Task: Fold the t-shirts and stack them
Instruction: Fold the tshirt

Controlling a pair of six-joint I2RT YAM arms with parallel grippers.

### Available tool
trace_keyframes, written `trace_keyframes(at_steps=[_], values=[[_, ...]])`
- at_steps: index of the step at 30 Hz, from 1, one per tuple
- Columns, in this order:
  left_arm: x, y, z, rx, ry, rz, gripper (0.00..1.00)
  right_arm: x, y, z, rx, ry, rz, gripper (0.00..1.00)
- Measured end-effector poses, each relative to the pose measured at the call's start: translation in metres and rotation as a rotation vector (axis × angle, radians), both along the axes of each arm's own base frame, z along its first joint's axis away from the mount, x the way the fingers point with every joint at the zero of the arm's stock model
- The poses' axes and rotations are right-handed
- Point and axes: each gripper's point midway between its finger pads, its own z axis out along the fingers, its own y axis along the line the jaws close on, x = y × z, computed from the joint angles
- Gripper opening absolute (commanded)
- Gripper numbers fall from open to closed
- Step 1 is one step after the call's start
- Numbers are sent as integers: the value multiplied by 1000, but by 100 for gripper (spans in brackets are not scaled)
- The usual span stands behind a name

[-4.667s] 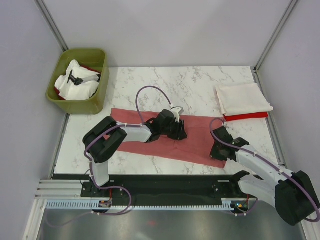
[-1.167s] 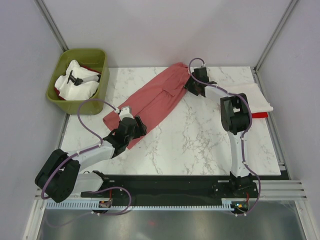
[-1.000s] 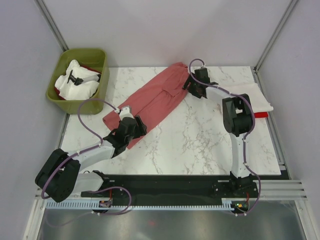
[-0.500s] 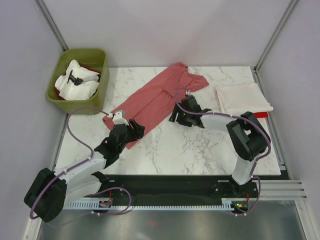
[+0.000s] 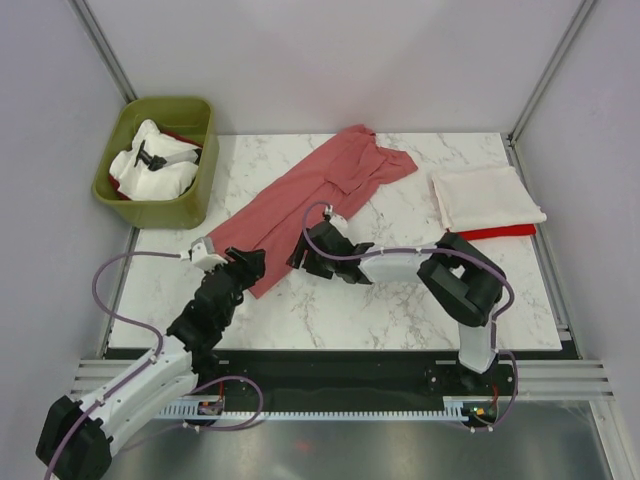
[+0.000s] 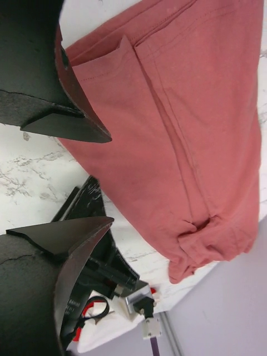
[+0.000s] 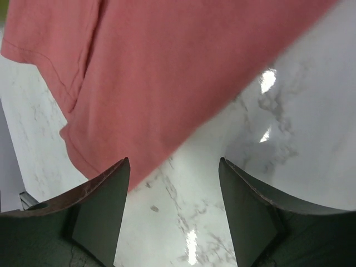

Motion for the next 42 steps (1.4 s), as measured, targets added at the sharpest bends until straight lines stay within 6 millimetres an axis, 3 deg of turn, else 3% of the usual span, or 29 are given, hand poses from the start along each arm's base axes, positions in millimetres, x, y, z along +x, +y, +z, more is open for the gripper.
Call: trace_keyframes(at_steps=[6, 9, 10, 12, 13, 14, 18, 20, 23, 25, 26, 27, 29, 31, 36, 42], values=[[-6, 13, 7, -42, -51, 53, 63, 20, 34, 0, 43, -16, -31, 63], [-7, 17, 6, -42, -53, 69, 63, 27, 44, -4, 44, -22, -39, 39], [-7, 17, 6, -40, -51, 70, 63, 28, 44, -7, 39, -19, -42, 26], [-6, 17, 1, -29, -36, 71, 63, 27, 42, -13, 20, -14, -41, 14], [-6, 17, -2, -22, -26, 71, 63, 26, 41, -15, 12, -11, -40, 1], [-6, 17, -5, -14, -14, 71, 63, 26, 39, -16, 4, -11, -37, 0], [-5, 15, -20, 21, 36, 64, 63, 17, 21, -17, -25, -13, -19, 0], [-4, 12, -26, 41, 65, 50, 63, 3, -4, -17, -59, -3, -8, 0], [0, 2, -31, 69, 106, 11, 64, -18, -63, -17, -131, 23, -15, 2], [3, -6, -32, 86, 126, -22, 64, -29, -105, -16, -170, 40, -45, 18], [5, -12, -31, 93, 134, -48, 64, -34, -127, -15, -187, 46, -63, 39], [7, -16, -31, 99, 139, -63, 64, -38, -149, -13, -203, 52, -88, 72], [10, -27, -32, 113, 157, -112, 64, -44, -184, -8, -236, 49, -124, 83], [12, -38, -33, 126, 171, -162, 64, -47, -206, 2, -254, 29, -152, 84], [10, -68, -44, 144, 232, -304, 63, -35, -223, 37, -258, -69, -183, 76], [-7, -92, -58, 182, 329, -423, 62, 7, -213, 47, -314, -79, -178, 70]])
